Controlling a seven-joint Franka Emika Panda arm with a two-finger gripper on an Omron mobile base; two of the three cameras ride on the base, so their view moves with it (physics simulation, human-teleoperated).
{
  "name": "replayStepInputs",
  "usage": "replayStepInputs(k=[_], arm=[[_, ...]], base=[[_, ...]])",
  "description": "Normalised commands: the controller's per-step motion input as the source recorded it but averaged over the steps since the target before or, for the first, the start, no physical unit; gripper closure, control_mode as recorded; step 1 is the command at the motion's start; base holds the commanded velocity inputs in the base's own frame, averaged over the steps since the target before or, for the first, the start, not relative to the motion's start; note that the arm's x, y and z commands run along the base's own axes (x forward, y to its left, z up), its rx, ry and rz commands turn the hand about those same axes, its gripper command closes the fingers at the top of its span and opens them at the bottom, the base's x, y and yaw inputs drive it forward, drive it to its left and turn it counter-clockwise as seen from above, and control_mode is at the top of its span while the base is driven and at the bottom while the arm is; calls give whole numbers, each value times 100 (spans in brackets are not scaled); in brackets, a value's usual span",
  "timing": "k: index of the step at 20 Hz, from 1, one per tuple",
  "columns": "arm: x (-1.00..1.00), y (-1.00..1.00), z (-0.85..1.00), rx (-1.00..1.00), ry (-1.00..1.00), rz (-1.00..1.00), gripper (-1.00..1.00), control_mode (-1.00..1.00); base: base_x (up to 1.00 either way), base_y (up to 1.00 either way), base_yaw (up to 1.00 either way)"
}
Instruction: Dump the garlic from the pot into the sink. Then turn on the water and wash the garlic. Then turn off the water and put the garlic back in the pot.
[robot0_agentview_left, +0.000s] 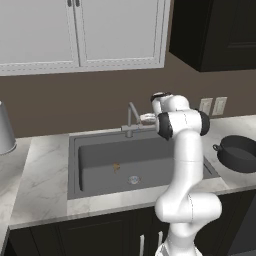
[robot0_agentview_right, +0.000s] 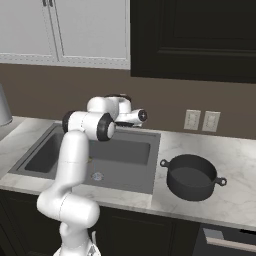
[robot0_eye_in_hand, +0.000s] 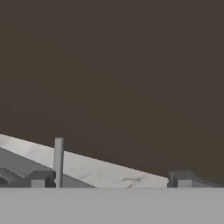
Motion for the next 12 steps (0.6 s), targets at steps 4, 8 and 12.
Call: replayStepInputs(k=[4, 8, 12], arm=[[46, 64, 43, 0, -7, 0, -100, -100], [2, -5, 56, 0, 0, -6, -100, -100], [-56, -67, 64, 0, 0, -19, -100, -100]], base=[[0, 0, 0], [0, 0, 0], [0, 0, 0]])
